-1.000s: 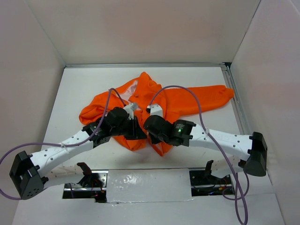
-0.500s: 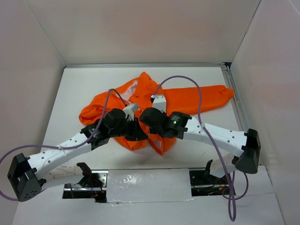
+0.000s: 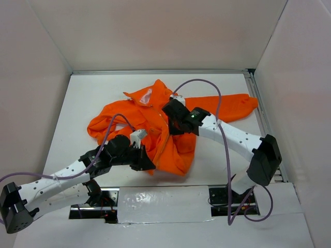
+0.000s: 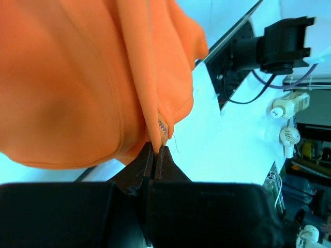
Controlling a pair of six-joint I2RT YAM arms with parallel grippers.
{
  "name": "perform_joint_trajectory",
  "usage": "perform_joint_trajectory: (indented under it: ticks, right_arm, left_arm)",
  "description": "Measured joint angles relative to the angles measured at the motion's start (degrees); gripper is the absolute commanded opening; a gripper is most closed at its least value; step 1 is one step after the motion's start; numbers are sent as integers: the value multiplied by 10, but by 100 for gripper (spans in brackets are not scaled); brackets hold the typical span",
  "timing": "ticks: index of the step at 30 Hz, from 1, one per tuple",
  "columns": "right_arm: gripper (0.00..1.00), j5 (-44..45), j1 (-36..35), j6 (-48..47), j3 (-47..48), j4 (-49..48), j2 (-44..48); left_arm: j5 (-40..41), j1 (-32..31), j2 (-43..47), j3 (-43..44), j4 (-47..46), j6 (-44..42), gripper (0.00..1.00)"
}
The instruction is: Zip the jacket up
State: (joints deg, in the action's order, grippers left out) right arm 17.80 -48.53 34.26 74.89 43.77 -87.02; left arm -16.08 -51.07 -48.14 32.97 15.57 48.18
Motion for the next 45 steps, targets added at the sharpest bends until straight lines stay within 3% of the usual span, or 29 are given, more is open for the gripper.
perform_joint_trajectory:
  ticks: [6,11,15,19,21,26,28,30,37,38,39,41,42,43,44,45]
  right_arm:
    - [0,-80,29,-30,85,20,-99]
    - [0,-34,134,-51,225,-11,-233]
    - [0,-34,202,-73,179,-58,-220]
    - [0,-38,200,-92,189,-48,-205]
    - [0,-37,202,-103,238,-42,-221]
    - [0,-47,268,-115,560,28,-378]
    - [0,-56,288,-117,621,62,-417]
    - [0,-70,302,-120,619,78,-428]
    - [0,-114,311,-176,450,17,-373]
    - [6,-121,308,-185,442,12,-368]
    - [24,-133,305,-196,429,0,-359]
    - [42,-151,299,-212,398,-22,-335]
    - [60,-163,296,-222,372,-43,-318]
    - [65,-172,294,-225,347,-59,-299]
    - [79,-181,291,-234,317,-72,-277]
    - [83,-186,291,-236,290,-82,-256]
  left_arm:
    - [12,2,46,-36,-16,1,0]
    - [-60,-9,80,-64,48,4,0]
    - [-84,-12,109,-73,88,19,0]
    - [-113,-14,132,-88,79,37,0]
    - [-117,-14,143,-98,80,47,0]
    - [-100,-11,161,-98,90,66,0]
    - [-73,-4,178,-93,68,76,0]
    - [-61,-4,196,-94,68,80,0]
    - [-81,-11,178,-97,113,91,1]
    - [-85,-13,172,-97,116,90,14]
    - [-87,-14,164,-96,122,89,28]
    - [-94,-17,145,-85,144,84,99]
    - [-99,-21,136,-74,161,87,99]
    - [-99,-24,129,-63,177,91,99]
    - [-95,-27,120,-50,192,92,99]
    - [-85,-28,113,-35,205,92,99]
